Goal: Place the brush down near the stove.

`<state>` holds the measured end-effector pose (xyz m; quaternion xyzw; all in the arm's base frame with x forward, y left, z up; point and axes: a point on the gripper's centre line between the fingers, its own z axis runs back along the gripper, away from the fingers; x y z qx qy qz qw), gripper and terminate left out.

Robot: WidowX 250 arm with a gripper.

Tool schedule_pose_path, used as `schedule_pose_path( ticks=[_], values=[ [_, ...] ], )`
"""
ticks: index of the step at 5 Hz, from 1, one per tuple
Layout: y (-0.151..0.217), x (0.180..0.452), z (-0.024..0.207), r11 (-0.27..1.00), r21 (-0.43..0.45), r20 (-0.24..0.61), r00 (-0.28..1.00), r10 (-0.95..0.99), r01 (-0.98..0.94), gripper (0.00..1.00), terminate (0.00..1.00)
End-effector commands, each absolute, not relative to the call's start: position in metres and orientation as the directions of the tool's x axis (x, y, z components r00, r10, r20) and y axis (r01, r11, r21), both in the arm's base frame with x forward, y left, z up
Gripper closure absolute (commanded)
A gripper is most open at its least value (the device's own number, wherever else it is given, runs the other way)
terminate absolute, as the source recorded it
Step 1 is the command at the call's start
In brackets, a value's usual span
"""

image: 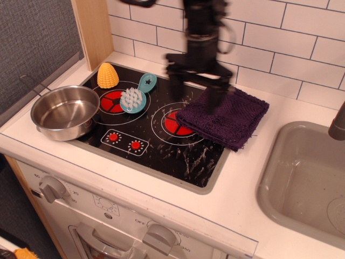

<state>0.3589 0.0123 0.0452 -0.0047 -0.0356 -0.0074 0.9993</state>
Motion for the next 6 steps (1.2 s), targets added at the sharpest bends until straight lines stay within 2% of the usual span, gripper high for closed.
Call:
schedule_pose_path(
  ticks=[1, 2, 4, 6],
  values=[
    [0.070, 0.336, 0.081, 0.994, -0.008, 0.145, 0.983, 0.111, -0.111, 0.00, 0.00],
    [0.091, 0.331, 0.076, 0.986, -0.029, 0.146, 0.975, 0.167, -0.164, 0.00, 0.00],
    [0.104, 0.349, 0.069, 0.980, 0.011, 0.136, 0.971, 0.196, -0.199, 0.00, 0.00],
    [0.084, 0.370, 0.044, 0.984, 0.029, 0.088, 0.981, 0.173, -0.176, 0.00, 0.00]
  ],
)
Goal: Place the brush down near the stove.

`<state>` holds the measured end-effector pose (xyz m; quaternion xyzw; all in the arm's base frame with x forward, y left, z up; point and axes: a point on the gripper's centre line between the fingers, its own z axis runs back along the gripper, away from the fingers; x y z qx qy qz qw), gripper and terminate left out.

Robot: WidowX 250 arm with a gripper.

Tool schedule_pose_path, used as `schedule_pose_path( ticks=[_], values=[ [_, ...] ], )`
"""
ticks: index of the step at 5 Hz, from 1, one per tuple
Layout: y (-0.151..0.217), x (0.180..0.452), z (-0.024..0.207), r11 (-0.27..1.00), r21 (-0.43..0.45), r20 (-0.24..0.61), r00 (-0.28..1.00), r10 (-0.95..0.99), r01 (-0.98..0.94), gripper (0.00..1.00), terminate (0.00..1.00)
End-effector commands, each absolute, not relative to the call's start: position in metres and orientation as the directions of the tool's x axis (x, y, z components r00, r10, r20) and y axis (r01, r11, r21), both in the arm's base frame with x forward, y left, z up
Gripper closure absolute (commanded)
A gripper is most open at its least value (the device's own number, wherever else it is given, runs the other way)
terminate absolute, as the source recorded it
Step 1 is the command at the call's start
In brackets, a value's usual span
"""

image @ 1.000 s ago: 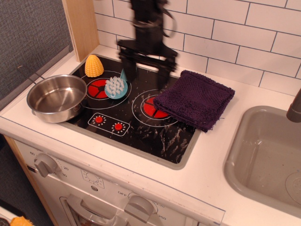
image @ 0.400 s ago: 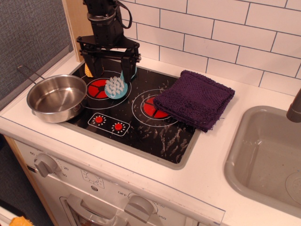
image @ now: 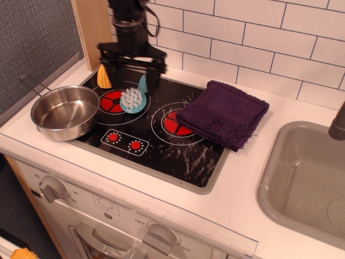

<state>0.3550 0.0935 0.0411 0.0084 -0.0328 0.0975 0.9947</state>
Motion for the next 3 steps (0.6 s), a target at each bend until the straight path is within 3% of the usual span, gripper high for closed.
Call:
schedule_pose_path(
  ticks=[1, 2, 3],
  values=[
    [0.0769, 0.3767, 0.0286, 0.986, 0.037, 0.042, 0.986, 0.161, -0.163, 0.00, 0.00],
    [0.0783, 0.3749, 0.0210, 0.984, 0.041, 0.004, 0.985, 0.171, -0.171, 0.00, 0.00],
    [0.0775, 0.3726, 0.0192, 0.984, 0.034, 0.013, 0.985, 0.174, -0.175, 1.00, 0.00]
  ],
)
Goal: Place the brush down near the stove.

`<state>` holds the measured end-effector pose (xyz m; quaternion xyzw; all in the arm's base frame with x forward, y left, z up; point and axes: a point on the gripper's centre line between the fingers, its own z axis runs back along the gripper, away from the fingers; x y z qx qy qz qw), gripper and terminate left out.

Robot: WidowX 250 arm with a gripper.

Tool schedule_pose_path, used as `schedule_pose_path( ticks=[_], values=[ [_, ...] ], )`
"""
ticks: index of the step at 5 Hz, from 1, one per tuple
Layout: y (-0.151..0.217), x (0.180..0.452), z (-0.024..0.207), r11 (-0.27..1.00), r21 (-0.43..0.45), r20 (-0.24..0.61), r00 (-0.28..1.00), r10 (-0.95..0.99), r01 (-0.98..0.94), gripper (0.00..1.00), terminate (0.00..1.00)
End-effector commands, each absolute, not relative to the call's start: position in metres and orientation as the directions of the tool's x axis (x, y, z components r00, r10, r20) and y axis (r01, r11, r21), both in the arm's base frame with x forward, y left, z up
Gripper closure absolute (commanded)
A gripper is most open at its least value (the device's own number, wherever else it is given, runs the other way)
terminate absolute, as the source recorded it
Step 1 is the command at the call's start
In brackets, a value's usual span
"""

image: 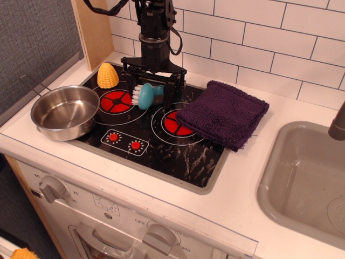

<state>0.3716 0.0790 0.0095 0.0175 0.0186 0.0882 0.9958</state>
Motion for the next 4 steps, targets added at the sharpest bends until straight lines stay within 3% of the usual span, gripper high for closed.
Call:
schedule_pose_path(
  ticks=[1, 3, 4],
  values=[
    [0.073, 0.373, 0.027, 0.989, 0.031, 0.021, 0.989, 0.145, -0.146, 1.00, 0.00],
    [0.050, 0.363, 0.095, 0.983, 0.069, 0.170, 0.973, 0.155, -0.168, 1.00, 0.00],
    [0.016, 0.350, 0.090, 0.993, 0.032, 0.166, 0.981, 0.105, -0.112, 1.00, 0.00]
  ],
)
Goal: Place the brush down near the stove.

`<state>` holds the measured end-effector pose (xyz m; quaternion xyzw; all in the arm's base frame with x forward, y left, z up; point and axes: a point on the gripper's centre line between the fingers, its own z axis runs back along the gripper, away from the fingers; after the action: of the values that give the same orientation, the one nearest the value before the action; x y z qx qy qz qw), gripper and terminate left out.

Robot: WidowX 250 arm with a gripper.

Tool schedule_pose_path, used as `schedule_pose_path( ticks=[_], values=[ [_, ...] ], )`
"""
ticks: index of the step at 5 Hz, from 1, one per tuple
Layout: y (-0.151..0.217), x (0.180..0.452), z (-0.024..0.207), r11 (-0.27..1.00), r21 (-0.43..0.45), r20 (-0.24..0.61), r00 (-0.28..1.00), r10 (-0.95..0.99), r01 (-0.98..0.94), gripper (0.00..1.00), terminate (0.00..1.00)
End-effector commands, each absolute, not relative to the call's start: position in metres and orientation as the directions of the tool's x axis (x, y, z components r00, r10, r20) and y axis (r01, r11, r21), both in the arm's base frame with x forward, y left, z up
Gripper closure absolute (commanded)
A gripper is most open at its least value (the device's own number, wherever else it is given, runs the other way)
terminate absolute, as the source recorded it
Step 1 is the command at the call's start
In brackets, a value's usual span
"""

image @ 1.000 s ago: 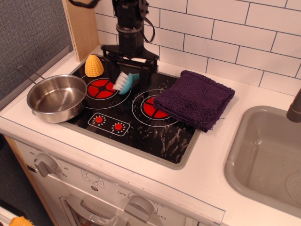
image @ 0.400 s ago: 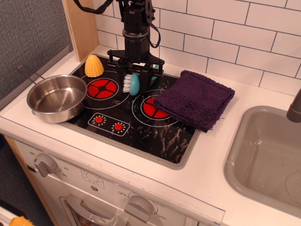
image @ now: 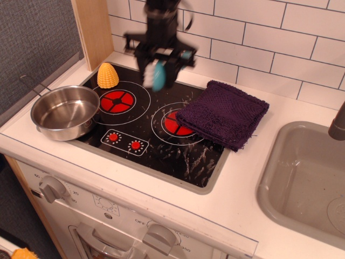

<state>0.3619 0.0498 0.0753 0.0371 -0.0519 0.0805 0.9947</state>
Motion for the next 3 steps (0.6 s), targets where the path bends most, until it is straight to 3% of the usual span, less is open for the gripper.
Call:
schedule_pose_path(
  ticks=[1, 3],
  values=[
    [-0.007, 0.333, 0.075, 0.995, 0.009, 0.136, 0.986, 0.093, -0.095, 1.00, 0.00],
    [-0.024, 0.290, 0.046, 0.997, 0.004, 0.072, 0.994, 0.082, -0.083, 1.00, 0.00]
  ],
)
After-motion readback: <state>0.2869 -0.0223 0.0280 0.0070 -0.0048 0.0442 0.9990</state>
